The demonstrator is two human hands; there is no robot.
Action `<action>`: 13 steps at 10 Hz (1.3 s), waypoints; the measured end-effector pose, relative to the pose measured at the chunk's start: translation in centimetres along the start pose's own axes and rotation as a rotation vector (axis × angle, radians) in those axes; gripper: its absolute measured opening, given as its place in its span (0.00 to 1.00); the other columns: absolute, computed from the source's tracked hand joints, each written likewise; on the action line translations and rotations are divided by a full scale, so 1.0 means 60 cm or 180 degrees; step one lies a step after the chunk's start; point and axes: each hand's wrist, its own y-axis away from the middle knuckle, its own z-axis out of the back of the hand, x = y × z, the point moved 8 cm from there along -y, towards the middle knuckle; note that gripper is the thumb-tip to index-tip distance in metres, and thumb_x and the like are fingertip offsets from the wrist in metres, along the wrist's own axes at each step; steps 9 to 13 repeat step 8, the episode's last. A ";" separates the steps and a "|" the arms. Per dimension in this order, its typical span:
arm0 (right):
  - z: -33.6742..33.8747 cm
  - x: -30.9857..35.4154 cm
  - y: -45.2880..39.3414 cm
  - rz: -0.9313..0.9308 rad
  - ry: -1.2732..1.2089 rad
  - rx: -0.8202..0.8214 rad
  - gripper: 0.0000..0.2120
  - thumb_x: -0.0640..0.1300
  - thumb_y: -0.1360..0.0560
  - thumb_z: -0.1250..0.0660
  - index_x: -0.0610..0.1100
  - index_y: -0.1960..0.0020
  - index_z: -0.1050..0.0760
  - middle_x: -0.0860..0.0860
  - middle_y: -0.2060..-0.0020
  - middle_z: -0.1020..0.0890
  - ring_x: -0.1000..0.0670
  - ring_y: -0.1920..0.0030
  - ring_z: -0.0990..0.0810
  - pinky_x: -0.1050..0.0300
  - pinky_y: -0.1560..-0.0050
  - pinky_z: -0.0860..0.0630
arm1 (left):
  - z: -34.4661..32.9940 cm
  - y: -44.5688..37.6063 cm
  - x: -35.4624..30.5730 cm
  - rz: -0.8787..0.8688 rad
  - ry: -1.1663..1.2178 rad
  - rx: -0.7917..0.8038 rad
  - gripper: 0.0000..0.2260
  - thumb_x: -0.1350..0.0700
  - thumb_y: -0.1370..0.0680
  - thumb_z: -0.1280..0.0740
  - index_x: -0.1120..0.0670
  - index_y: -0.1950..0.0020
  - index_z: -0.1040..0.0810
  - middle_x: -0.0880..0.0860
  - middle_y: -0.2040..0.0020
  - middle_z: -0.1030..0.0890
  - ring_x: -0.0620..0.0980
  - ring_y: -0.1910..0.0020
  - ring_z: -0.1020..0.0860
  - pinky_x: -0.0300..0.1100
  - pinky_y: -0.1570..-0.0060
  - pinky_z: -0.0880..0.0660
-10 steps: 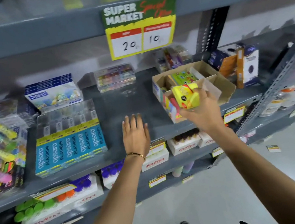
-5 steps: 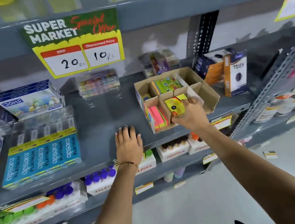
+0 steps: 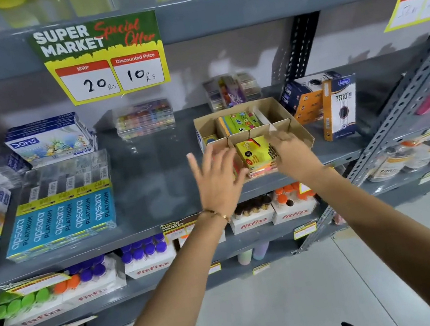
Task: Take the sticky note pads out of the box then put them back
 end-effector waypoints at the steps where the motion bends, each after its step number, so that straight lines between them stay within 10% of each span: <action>1: -0.037 0.009 0.002 0.0260 0.0610 0.0372 0.27 0.29 0.28 0.36 0.38 0.30 0.36 0.39 0.31 0.34 0.39 0.30 0.36 0.48 0.32 0.31 | -0.043 -0.023 -0.062 -0.0561 -0.0476 0.0706 0.24 0.44 0.33 0.28 0.53 0.41 0.26 0.52 0.43 0.20 0.59 0.31 0.36 0.67 0.35 0.62; 4: -0.051 0.011 -0.017 0.0298 0.0838 0.0139 0.22 0.29 0.26 0.38 0.37 0.33 0.36 0.38 0.35 0.30 0.38 0.32 0.34 0.48 0.32 0.32 | -0.085 -0.048 -0.069 -0.0553 -0.1119 0.1221 0.13 0.60 0.31 0.31 0.55 0.47 0.23 0.54 0.45 0.19 0.62 0.32 0.36 0.65 0.35 0.66; 13: 0.015 0.047 0.020 0.0430 0.0386 -0.0742 0.17 0.27 0.33 0.31 0.32 0.44 0.24 0.36 0.49 0.19 0.36 0.48 0.20 0.47 0.49 0.21 | -0.048 -0.021 -0.061 -0.0465 -0.0859 0.0734 0.21 0.52 0.27 0.32 0.58 0.37 0.30 0.58 0.36 0.26 0.61 0.30 0.38 0.58 0.29 0.54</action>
